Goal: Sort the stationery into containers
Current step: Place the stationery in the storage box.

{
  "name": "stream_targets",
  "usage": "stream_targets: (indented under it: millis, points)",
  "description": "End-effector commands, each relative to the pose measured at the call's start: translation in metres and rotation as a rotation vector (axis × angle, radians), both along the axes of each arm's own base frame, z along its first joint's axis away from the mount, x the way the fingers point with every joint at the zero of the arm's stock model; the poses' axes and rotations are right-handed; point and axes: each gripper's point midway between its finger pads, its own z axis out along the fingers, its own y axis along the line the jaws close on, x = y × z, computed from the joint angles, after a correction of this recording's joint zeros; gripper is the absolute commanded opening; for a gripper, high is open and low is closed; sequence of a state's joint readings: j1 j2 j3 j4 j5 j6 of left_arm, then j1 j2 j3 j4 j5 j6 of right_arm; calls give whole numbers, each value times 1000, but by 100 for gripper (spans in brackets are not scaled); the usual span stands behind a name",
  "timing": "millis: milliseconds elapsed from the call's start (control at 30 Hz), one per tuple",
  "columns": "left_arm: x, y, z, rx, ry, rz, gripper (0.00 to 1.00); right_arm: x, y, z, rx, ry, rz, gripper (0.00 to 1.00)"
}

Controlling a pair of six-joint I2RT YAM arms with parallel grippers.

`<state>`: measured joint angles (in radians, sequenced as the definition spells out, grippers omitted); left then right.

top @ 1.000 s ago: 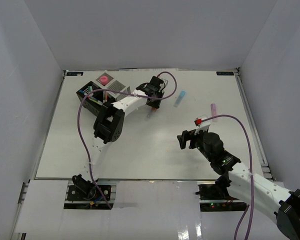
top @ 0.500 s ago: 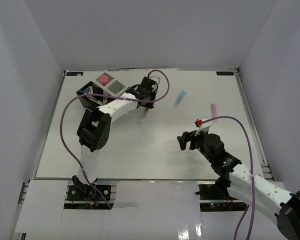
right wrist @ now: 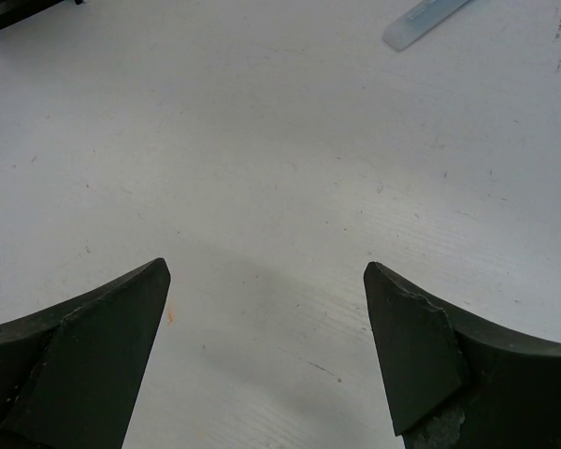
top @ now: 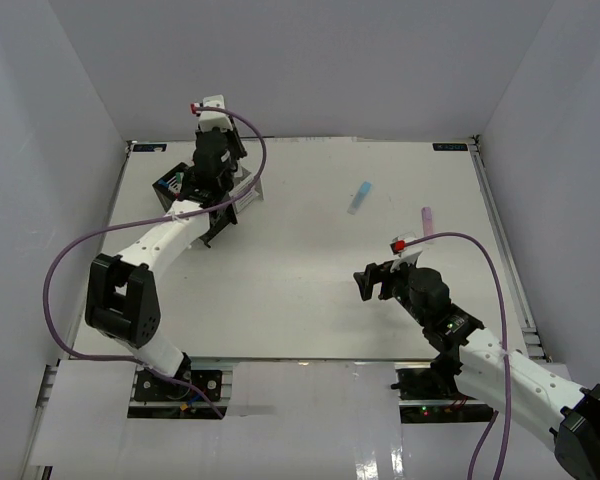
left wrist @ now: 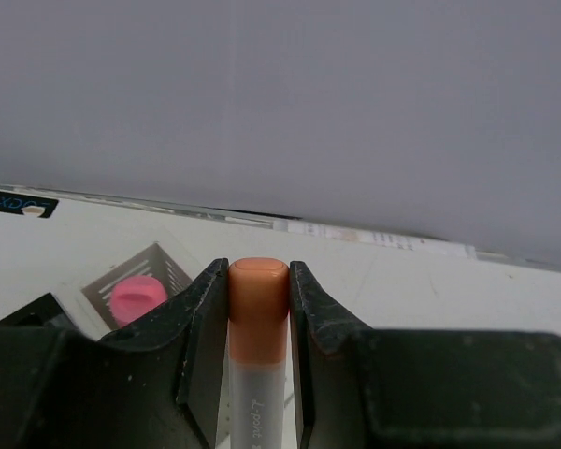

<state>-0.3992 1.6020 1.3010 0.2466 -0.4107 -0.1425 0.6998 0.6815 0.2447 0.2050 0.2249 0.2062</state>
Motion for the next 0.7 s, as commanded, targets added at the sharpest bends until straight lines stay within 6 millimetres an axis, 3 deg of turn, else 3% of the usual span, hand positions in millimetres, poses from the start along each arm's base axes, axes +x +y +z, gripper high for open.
stream_targets:
  millis: [0, 267, 533, 667]
  points:
    - [6, 19, 16, -37, -157, 46, 14, 1, 2, 3, 21, -12, 1, 91]
    - [25, 37, 0, -22, -256, 107, 14, 2, 1, 2, 14, -13, -2, 91]
    - [40, 51, -43, -16, -226, 132, 16, 2, 0, 2, 11, -11, -4, 91]
    - [46, 54, -55, -28, -215, 122, 18, 2, 0, 1, 8, -10, -4, 91]
